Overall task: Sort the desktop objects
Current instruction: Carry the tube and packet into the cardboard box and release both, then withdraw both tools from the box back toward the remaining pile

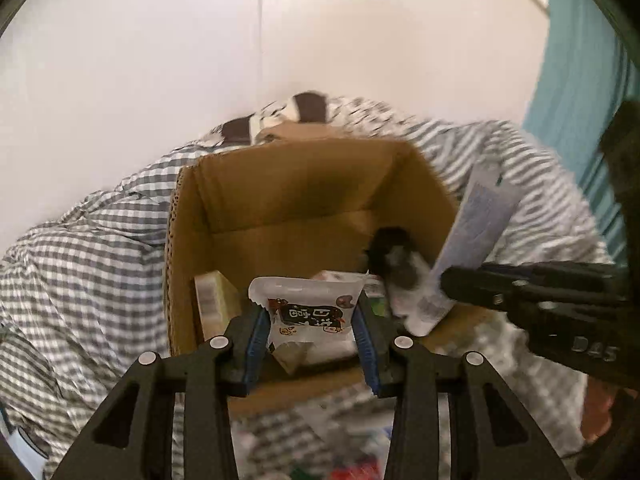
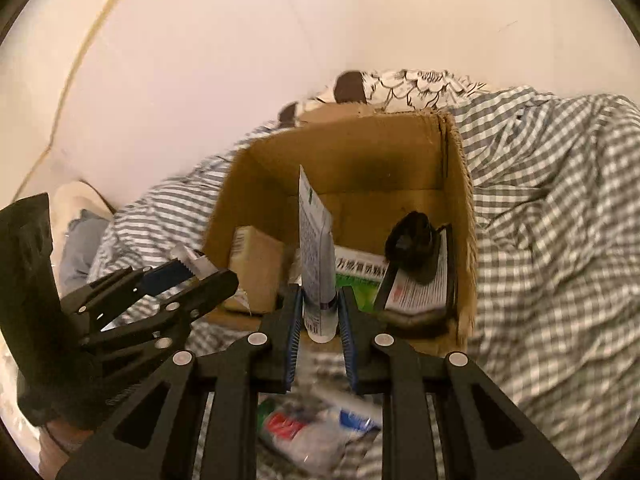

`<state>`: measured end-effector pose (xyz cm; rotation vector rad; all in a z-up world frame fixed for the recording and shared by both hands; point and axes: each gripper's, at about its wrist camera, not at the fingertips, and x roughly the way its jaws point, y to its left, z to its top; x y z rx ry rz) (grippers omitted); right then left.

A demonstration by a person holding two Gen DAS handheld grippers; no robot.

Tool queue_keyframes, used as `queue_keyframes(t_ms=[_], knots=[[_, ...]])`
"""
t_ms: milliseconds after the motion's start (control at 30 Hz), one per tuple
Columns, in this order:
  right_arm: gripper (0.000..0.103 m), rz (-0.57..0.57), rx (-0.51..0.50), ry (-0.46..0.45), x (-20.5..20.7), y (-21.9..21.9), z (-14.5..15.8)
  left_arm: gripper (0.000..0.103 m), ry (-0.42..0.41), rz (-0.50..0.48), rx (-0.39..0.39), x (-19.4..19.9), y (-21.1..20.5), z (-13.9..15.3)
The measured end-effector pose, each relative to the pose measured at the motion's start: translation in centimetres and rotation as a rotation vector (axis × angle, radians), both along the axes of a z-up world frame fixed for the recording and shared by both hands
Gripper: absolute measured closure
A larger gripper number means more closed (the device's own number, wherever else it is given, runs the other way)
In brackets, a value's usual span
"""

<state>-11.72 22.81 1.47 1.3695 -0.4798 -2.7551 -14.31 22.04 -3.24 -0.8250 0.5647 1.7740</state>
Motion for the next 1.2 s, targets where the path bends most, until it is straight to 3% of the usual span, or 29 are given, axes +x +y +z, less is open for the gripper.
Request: queue_keyframes(t_ms=[33, 67, 100, 133, 300, 500, 733, 933, 1000, 1033, 1067, 1100, 1200], knots=[[0.084, -0.006, 0.001, -0.004, -0.6, 0.2, -0.4, 0.041, 0.011, 0.022, -0.003, -0.4, 0.4, -0.5], [0.072, -0.015, 0.001, -0.010, -1.2, 0.5, -0.6, 0.024, 0.030, 0.059, -0.011, -0.9, 0.9, -1.0], [0.059, -0.029, 0.005, -0.011, -1.7, 0.8, -0.8, 0.018, 0.050, 0.113, -0.024, -1.5, 1.3, -1.5], [0.055, -0.043, 0.013, -0.007, -1.8, 1.0, -0.7, 0.013, 0.048, 0.134, -0.023, -1.8, 1.1, -1.7], [0.054, -0.069, 0.052, 0.029, -0.4, 1.9, 0.0, 0.013, -0.015, 0.156, -0.035, -3.1, -0.8, -2.4], [0.052, -0.053, 0.088, 0.031, 6.0, 1.5, -1.1, 0.013, -0.043, 0.180, -0.050, -2.1, -8.5, -3.1], [0.051, 0.003, 0.027, -0.009, 12.4, -0.8, -5.9, 0.013, -0.107, 0.198, -0.187, -0.1, -15.2, -8.9], [0.051, 0.059, 0.024, -0.070, 13.6, -3.3, -8.9, 0.013, -0.140, 0.208, -0.286, 0.8, -16.7, -13.6], [0.048, 0.087, 0.021, -0.069, 13.7, -4.0, -9.4, 0.020, -0.142, 0.205, -0.285, 0.7, -16.6, -13.6], [0.045, 0.108, 0.016, -0.068, 13.6, -4.4, -9.6, 0.040, -0.143, 0.206, -0.278, 0.6, -16.6, -13.6], [0.039, 0.117, 0.017, -0.069, 13.6, -4.8, -9.8, 0.074, -0.156, 0.203, -0.286, 0.5, -16.5, -13.9], [0.035, 0.123, 0.021, -0.072, 13.4, -5.0, -10.2, 0.087, -0.174, 0.201, -0.302, 0.2, -16.4, -14.3], [0.027, 0.144, 0.025, -0.094, 12.7, -5.8, -11.5, 0.090, -0.177, 0.212, -0.279, -0.1, -16.7, -14.2]])
